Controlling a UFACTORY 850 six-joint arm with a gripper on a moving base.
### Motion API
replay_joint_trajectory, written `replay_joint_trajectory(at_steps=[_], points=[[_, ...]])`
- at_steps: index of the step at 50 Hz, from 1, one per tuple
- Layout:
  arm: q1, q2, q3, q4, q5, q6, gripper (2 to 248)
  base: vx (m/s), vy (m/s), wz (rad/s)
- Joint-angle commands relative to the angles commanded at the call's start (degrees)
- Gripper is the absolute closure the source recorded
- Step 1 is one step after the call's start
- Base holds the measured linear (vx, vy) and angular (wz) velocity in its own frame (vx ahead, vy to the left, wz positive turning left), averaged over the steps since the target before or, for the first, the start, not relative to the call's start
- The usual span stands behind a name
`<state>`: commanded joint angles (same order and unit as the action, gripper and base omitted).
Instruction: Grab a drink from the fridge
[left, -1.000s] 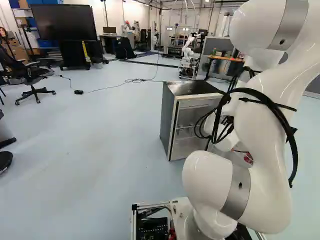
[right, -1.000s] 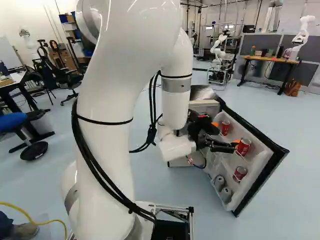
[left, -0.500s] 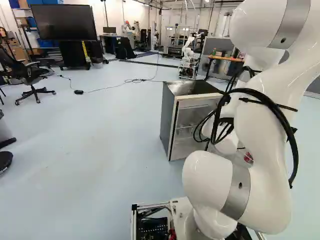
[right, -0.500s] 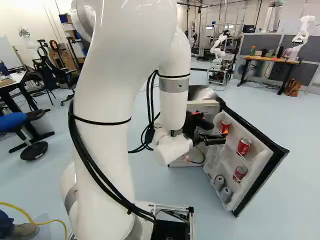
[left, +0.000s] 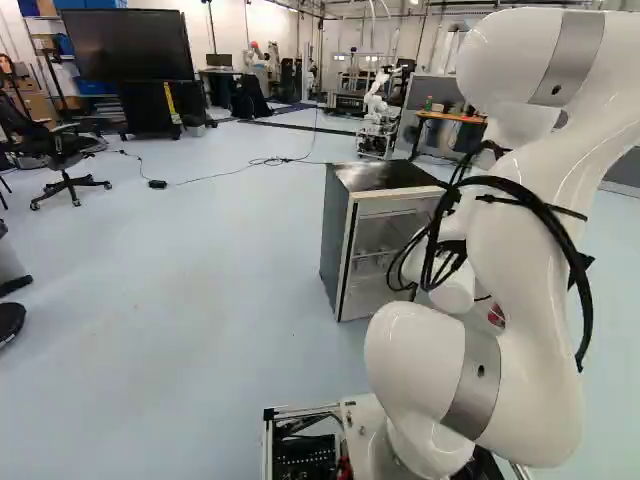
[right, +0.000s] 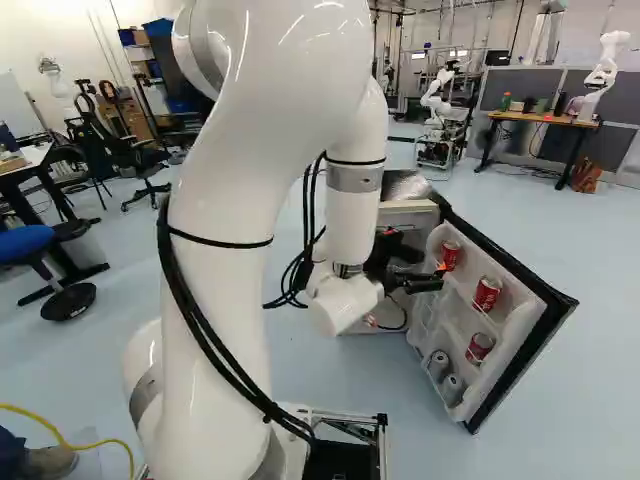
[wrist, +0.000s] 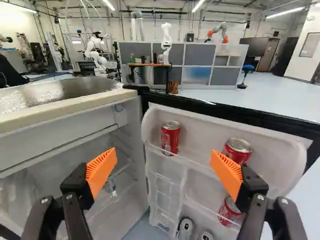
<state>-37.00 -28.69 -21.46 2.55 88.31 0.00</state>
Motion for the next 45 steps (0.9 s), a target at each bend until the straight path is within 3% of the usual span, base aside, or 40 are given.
replay_joint_trajectory(at_steps=[30, 45], points=[[-0.01, -5.29, -1.66, -12.14, 0.89, 0.0, 3, 0.0, 0.0, 0.0], [-0.01, -5.59, -1.77, -13.44, 0.95, 0.0, 3, 0.0, 0.0, 0.0]])
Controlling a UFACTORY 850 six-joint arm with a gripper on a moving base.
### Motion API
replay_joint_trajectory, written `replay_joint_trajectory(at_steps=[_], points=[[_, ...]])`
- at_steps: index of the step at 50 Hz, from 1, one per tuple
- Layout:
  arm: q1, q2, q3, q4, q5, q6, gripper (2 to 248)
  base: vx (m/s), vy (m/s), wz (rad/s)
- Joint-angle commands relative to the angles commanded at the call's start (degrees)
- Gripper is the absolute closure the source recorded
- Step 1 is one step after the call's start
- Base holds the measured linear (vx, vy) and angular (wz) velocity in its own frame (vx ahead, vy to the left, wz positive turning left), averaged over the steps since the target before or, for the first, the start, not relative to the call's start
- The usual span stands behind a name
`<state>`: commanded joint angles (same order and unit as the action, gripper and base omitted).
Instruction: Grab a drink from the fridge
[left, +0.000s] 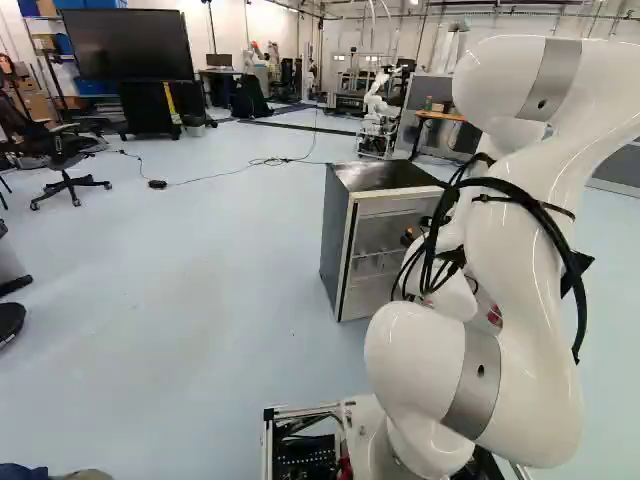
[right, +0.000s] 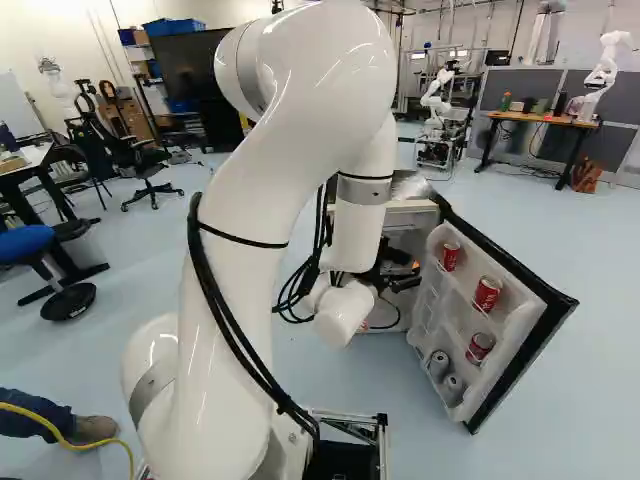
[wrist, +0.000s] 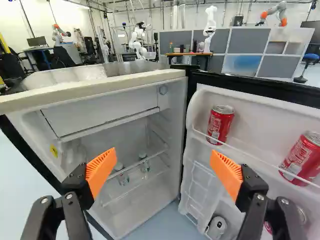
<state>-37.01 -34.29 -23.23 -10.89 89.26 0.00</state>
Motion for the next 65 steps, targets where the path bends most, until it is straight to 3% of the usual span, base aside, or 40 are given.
replay_joint_trajectory(at_steps=[40, 65], points=[[-0.81, -1.88, -3.03, 0.03, 0.0, 0.0, 3, 0.0, 0.0, 0.0], [-1.94, -4.0, -6.47, 1.86, 0.0, 0.0, 3, 0.0, 0.0, 0.0]])
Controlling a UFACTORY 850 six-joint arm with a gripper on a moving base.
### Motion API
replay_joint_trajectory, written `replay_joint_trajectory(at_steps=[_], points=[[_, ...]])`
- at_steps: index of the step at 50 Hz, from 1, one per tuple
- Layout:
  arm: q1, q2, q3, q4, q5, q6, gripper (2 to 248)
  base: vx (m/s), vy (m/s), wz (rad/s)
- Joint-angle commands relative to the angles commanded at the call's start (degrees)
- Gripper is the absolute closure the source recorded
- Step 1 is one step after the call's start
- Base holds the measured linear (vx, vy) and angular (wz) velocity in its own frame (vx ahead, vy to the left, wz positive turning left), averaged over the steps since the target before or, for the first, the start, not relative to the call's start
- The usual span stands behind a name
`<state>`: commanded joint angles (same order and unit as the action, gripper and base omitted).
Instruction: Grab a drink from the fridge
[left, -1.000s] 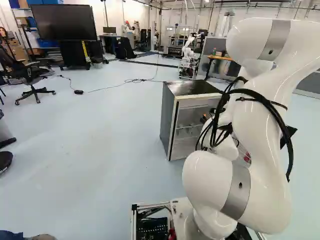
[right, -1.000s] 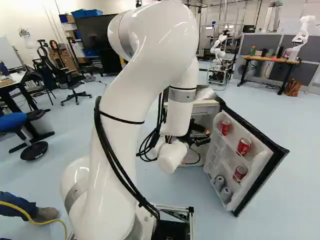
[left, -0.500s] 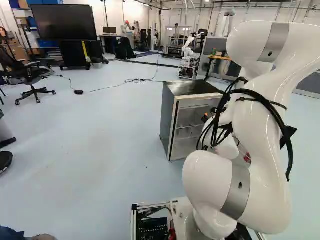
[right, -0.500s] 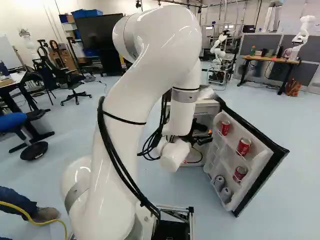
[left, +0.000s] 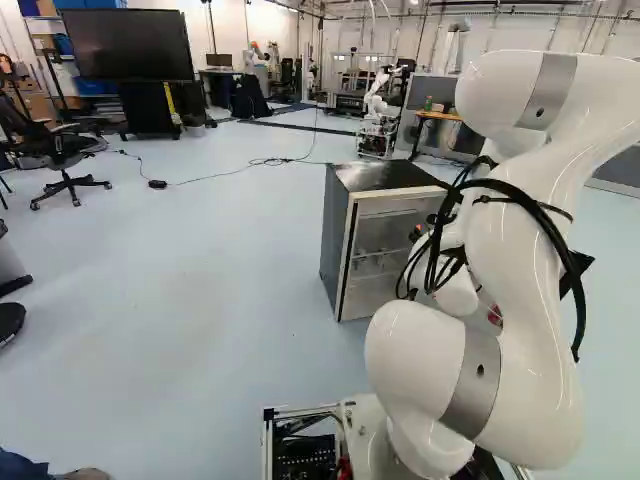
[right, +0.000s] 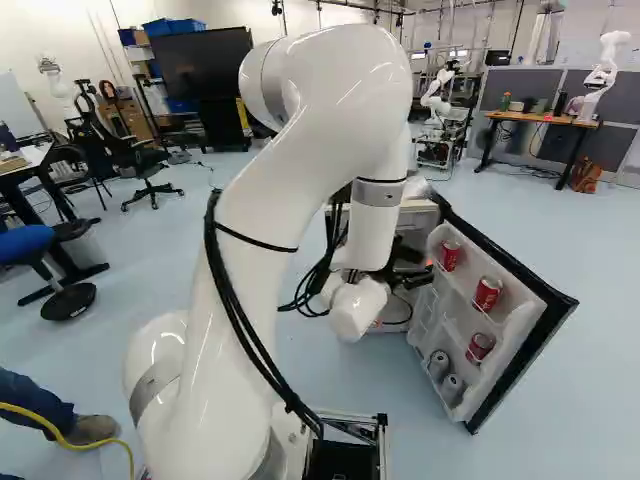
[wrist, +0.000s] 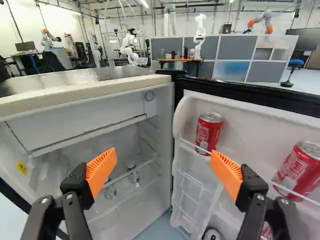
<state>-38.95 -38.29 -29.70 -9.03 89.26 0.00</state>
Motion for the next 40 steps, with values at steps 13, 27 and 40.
replay_joint_trajectory(at_steps=[13, 27, 40], points=[[-0.48, -1.25, -2.03, 1.07, 0.0, 0.0, 3, 0.0, 0.0, 0.0], [-0.97, -2.63, -4.29, 2.23, 0.0, 0.0, 3, 0.0, 0.0, 0.0], [-1.4, -3.95, -6.44, 3.3, 0.0, 0.0, 3, 0.0, 0.0, 0.0]])
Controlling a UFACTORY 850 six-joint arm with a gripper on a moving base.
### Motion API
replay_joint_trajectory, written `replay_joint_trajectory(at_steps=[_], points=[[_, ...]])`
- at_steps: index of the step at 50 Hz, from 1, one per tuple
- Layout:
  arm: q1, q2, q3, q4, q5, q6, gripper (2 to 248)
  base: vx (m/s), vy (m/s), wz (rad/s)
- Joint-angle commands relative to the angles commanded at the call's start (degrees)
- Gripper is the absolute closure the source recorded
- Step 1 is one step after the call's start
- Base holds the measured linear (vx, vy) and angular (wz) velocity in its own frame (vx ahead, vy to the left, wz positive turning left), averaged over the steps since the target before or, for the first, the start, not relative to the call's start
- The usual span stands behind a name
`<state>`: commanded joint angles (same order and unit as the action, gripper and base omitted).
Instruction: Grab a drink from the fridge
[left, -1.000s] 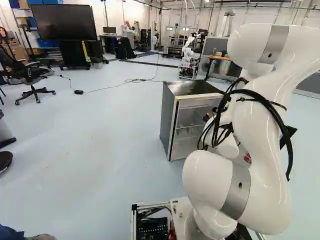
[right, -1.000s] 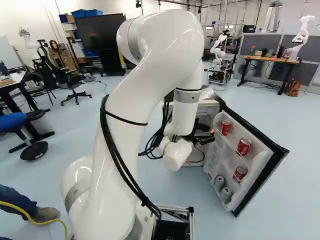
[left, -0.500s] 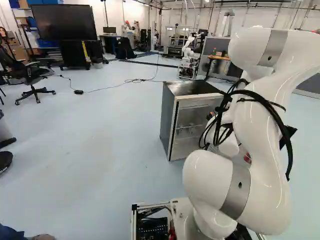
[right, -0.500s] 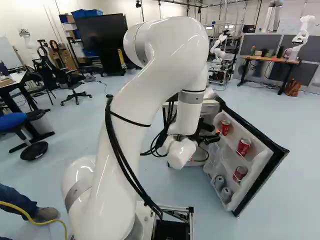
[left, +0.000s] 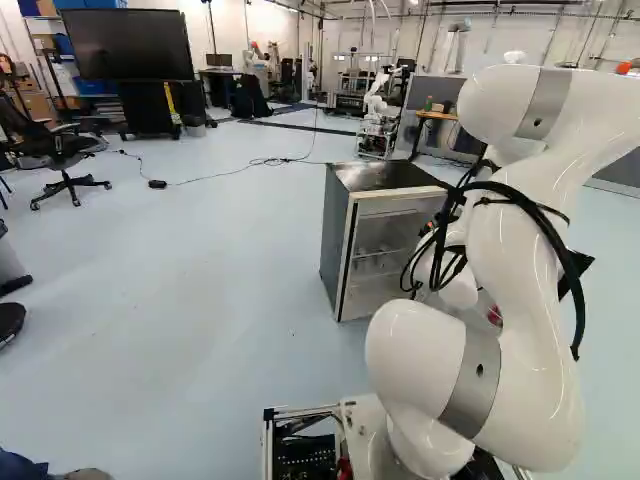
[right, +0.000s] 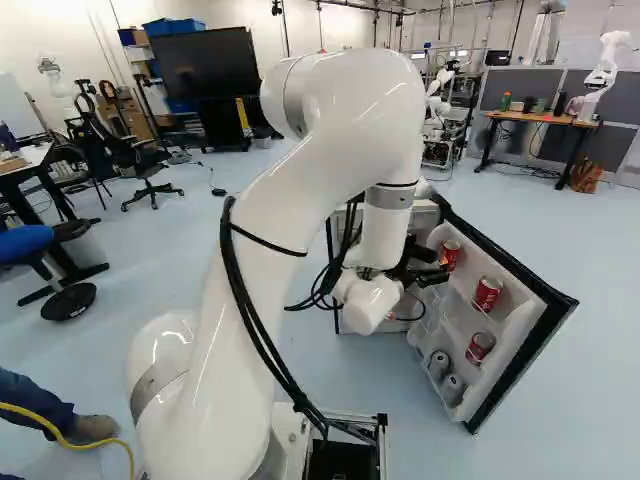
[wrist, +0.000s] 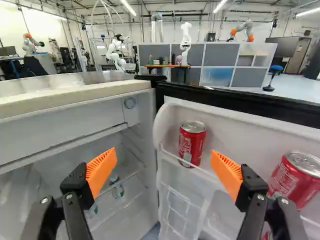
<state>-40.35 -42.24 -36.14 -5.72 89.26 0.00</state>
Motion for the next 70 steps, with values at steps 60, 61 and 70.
replay_joint_trajectory(at_steps=[60, 61, 70], points=[[-0.75, -10.65, -12.25, 2.29, 0.0, 0.0, 3, 0.0, 0.0, 0.0], [-0.78, -10.75, -12.42, 2.29, 0.0, 0.0, 3, 0.0, 0.0, 0.0], [-1.22, -11.55, -13.8, 2.29, 0.0, 0.0, 3, 0.0, 0.0, 0.0]])
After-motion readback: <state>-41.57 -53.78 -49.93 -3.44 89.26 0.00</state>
